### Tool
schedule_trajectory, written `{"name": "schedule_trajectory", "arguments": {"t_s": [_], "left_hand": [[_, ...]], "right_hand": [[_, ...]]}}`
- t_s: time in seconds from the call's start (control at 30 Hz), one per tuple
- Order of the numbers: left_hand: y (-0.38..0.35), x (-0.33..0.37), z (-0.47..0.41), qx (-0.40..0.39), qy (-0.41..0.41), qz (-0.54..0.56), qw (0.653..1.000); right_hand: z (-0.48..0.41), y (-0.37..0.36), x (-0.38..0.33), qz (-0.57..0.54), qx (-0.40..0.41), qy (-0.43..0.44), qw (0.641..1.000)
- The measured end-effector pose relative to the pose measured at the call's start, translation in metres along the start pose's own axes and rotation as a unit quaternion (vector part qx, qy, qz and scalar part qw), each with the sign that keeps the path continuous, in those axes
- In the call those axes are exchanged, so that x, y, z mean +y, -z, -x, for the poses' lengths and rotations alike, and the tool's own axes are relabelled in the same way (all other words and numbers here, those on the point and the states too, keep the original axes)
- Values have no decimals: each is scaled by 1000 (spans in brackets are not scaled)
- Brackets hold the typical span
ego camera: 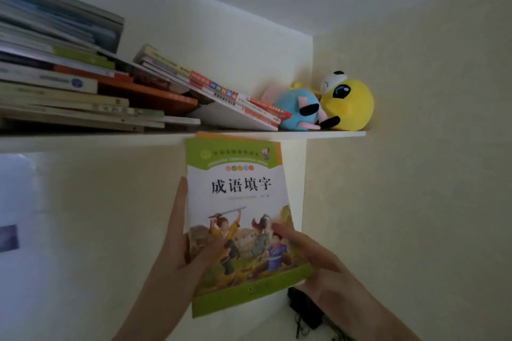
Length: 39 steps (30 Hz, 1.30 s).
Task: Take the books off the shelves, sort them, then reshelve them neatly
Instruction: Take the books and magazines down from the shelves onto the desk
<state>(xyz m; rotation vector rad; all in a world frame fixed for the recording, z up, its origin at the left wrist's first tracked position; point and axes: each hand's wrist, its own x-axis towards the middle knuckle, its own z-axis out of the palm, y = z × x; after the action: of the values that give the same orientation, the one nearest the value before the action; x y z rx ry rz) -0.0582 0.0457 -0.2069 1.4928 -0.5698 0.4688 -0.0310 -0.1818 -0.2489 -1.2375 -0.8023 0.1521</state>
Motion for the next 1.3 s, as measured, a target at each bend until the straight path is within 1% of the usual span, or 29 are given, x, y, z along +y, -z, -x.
{"name": "schedule_trajectory", "arguments": {"t_s": [0.07, 0.13, 0.2, 0.27, 0.3, 0.43, 0.53, 0.63, 0.7, 0.77, 0.87, 1.0, 1.13, 1.3], "left_hand": [[2, -14, 9, -14, 9, -9, 1000], [4, -24, 13, -11, 37, 12, 999], [8, -37, 14, 1, 74, 28, 997], [11, -52, 17, 4, 96, 30, 995], [13, -61, 21, 5, 102, 24, 995], [20, -105, 41, -10, 132, -11, 991], [29, -146, 67, -27, 179, -31, 983], [36, -187, 102, -36, 228, -54, 971], [40, -215, 131, -49, 262, -75, 961], [44, -244, 161, -64, 304, -97, 945], [52, -279, 207, -76, 374, -140, 913], [62, -310, 250, -92, 443, -182, 873], [63, -326, 273, -77, 476, -190, 855], [74, -342, 297, -49, 510, -240, 825]], "right_hand": [[6, -3, 9, -35, 16, -23, 999], [8, -7, 8, -40, 60, -56, 996], [6, -10, 9, 4, 107, -82, 991], [4, -11, 18, 92, 131, -91, 983], [4, -11, 25, 117, 146, -95, 978], [15, -7, 66, 129, 178, -132, 967], [30, -6, 108, 124, 173, -177, 961], [51, -9, 156, 128, 178, -230, 948], [67, -13, 191, 122, 174, -280, 936], [86, -17, 230, 133, 164, -331, 920], [114, -26, 281, 180, 147, -387, 892], [142, -35, 331, 205, 128, -451, 859], [156, -41, 362, 221, 126, -486, 836], [158, -59, 386, 281, 88, -499, 815]]}}
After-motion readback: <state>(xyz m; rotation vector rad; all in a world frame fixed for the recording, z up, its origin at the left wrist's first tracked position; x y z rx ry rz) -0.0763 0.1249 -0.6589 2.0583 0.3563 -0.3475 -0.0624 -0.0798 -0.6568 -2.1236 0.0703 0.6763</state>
